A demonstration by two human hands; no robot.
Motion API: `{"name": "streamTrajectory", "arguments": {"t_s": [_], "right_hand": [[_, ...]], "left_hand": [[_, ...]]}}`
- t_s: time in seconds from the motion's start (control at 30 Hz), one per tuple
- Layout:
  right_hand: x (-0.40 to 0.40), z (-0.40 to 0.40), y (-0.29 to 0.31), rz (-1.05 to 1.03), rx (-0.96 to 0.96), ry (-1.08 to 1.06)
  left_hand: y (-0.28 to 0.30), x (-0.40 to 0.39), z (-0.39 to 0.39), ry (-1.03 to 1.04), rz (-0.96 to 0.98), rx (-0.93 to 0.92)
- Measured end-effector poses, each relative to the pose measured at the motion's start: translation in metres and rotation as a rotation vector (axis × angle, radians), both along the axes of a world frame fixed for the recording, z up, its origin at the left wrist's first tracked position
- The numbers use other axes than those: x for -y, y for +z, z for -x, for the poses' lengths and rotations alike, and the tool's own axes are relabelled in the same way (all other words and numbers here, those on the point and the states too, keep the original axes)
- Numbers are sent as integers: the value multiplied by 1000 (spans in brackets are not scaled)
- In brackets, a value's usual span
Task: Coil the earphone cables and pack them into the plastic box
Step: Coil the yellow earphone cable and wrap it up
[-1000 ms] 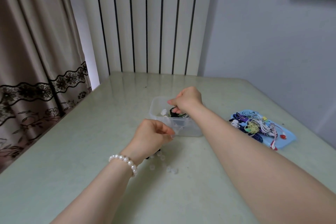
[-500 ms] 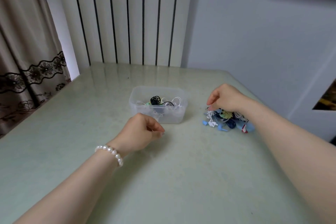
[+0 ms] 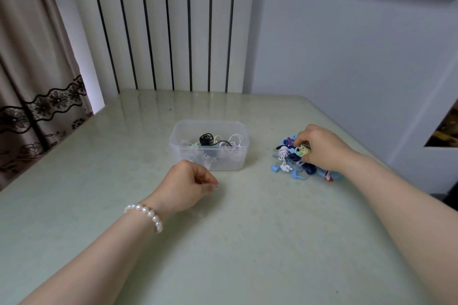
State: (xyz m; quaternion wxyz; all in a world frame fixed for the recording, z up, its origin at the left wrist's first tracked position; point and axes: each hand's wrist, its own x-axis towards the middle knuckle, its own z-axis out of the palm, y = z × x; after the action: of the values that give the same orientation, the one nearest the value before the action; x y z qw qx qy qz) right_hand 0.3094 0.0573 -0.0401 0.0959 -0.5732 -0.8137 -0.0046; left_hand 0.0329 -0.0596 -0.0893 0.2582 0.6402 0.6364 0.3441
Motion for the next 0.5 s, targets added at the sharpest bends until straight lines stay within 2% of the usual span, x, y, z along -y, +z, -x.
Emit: {"name": "streamTrajectory", "arguments": {"t_s": [0.1, 0.27, 0.37, 0.5], "right_hand": [[4, 10, 8, -81, -154, 31], [14, 34, 36, -51, -615, -15], [20, 47, 46, 103, -903, 7], [37, 62, 42, 459, -1152, 103]], "left_hand": [[1, 0, 1, 14, -6, 36], [3, 0, 3, 50, 11, 136], [5, 1, 1, 47, 5, 198], [11, 4, -3, 46, 12, 383]]}}
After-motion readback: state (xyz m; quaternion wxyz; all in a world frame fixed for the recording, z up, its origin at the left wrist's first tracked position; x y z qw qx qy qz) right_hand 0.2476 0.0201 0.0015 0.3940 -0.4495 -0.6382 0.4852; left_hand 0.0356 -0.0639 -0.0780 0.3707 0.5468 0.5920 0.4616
